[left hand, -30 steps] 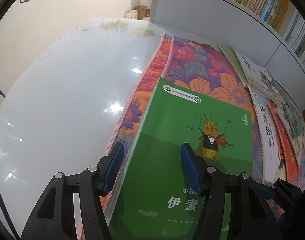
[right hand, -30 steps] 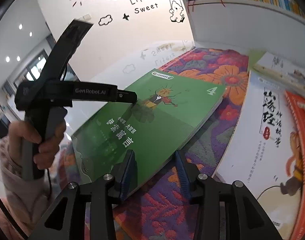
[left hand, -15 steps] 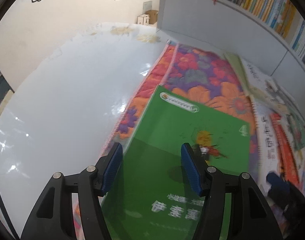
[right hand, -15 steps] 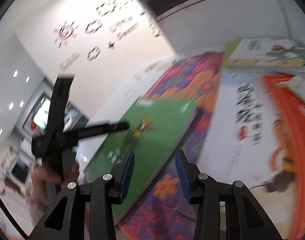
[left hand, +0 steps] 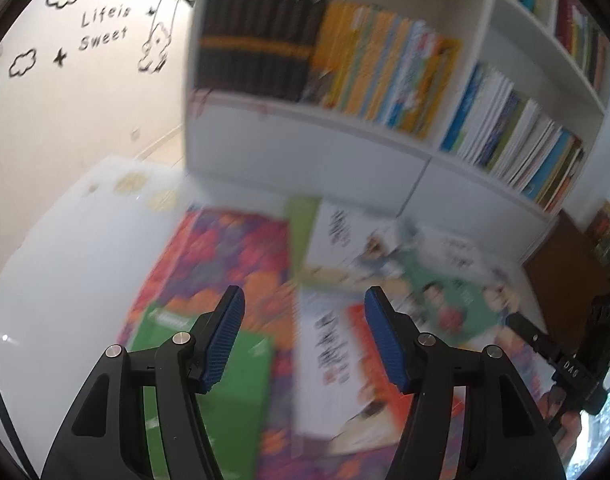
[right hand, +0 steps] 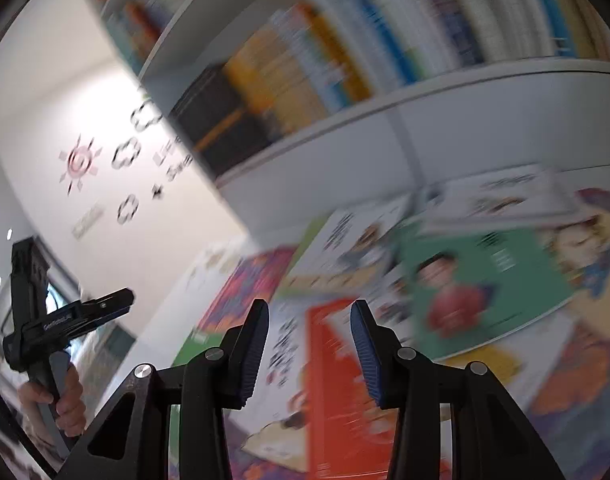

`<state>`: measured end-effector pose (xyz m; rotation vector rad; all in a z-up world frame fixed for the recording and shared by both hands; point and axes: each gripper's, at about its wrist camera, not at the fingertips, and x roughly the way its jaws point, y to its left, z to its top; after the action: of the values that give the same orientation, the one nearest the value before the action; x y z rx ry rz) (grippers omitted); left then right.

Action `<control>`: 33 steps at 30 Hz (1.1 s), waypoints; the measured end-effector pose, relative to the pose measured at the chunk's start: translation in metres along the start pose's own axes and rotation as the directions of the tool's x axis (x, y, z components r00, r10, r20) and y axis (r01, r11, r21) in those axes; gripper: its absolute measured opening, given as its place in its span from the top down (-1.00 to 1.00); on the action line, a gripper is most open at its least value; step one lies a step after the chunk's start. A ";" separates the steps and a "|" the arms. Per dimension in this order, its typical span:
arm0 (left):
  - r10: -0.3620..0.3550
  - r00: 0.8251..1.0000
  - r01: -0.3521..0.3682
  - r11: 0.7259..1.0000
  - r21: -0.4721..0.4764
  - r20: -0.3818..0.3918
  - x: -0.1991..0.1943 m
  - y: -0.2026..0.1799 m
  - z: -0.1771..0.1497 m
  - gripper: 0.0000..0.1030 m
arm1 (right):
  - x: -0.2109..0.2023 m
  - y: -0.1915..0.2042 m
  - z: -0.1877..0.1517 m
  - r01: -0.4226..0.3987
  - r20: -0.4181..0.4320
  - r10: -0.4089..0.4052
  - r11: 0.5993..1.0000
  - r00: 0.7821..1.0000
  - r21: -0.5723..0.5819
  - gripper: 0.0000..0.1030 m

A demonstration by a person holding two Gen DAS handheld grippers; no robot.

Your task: Organize books

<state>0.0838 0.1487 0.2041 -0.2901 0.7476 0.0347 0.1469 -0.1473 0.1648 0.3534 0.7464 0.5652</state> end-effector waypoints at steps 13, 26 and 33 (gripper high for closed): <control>-0.217 0.969 0.216 0.976 -0.023 -0.119 0.140 -0.154 -0.069 -0.21 | -0.012 -0.130 0.025 0.288 0.041 -0.288 0.958 0.957 0.013 0.02; -0.116 0.983 0.135 0.982 0.134 -0.141 0.187 -0.167 -0.105 -0.46 | 0.027 -0.166 -0.006 0.414 -0.037 -0.412 0.909 0.910 0.043 0.01; -0.073 0.986 0.105 0.971 0.217 -0.149 0.191 -0.181 -0.110 -0.55 | 0.027 -0.167 -0.008 0.359 -0.045 -0.358 0.932 0.933 0.041 -0.05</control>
<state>0.1751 -0.0685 0.0440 -0.1109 0.8687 -0.1564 0.2160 -0.2637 0.0626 0.2431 0.8388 0.2085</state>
